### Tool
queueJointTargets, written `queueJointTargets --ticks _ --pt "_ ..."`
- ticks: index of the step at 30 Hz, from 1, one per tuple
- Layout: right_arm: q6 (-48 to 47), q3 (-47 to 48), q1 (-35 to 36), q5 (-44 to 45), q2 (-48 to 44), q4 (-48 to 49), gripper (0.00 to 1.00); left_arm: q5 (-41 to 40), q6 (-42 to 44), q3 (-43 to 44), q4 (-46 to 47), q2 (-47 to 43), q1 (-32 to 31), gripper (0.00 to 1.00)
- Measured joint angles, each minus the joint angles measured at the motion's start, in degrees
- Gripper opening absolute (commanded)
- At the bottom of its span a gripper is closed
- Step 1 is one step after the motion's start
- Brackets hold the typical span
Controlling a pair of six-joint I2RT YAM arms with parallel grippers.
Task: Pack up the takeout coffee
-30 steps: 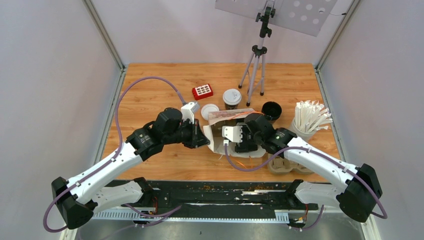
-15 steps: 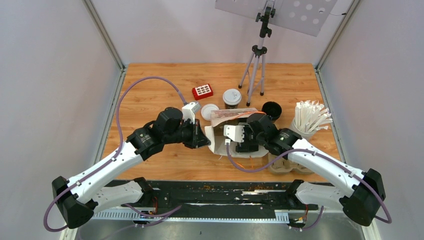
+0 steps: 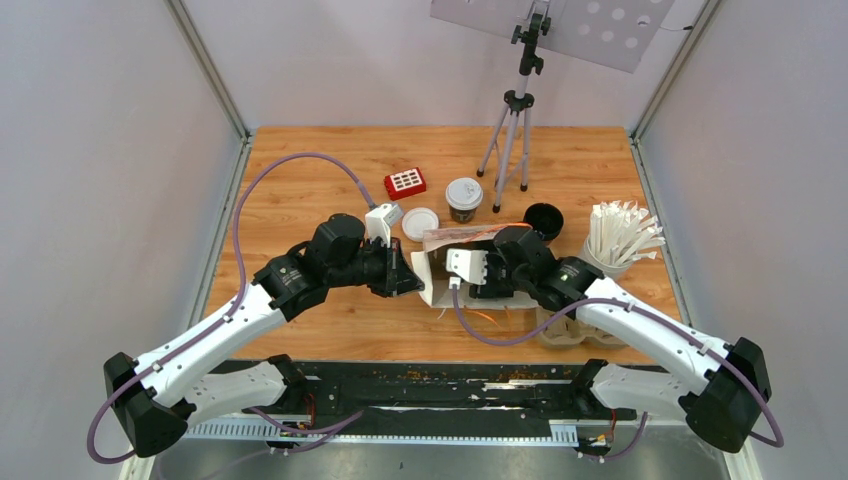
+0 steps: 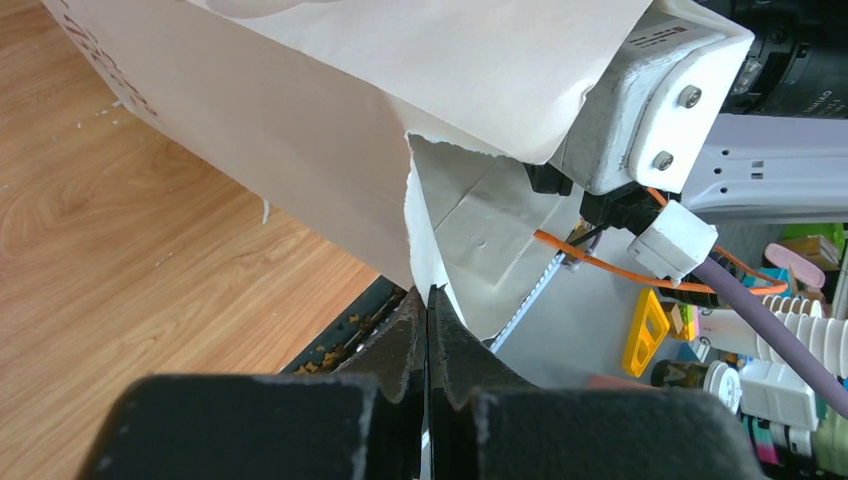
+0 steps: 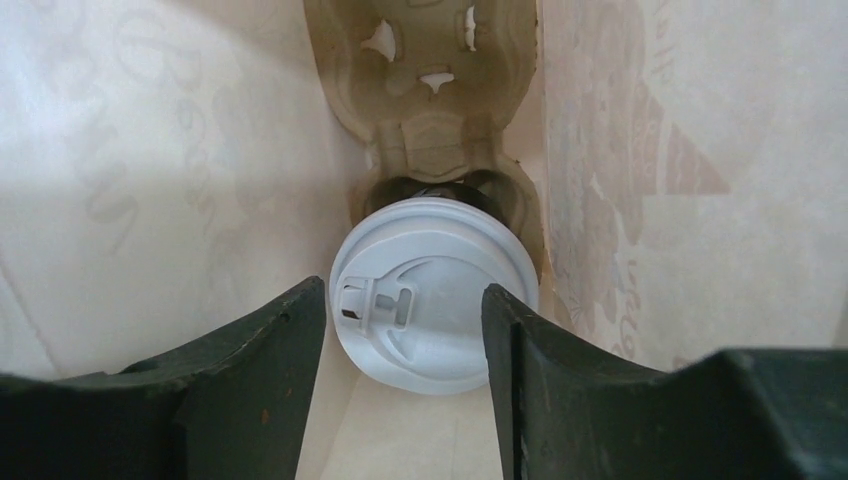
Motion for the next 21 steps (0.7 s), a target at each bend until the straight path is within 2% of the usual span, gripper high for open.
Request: queueJointTargets --ticks 10,21 --pt "1.27 -2.38 0.0 -1.03 0.66 3.08 0.42 0.57 -0.44 0.0 0.04 0.11 0.0 0.0" --pt "1.7 -6.01 -0.13 1.44 0.66 8.83 0.41 1.27 -0.57 0.0 0.13 0.13 0.0 0.0"
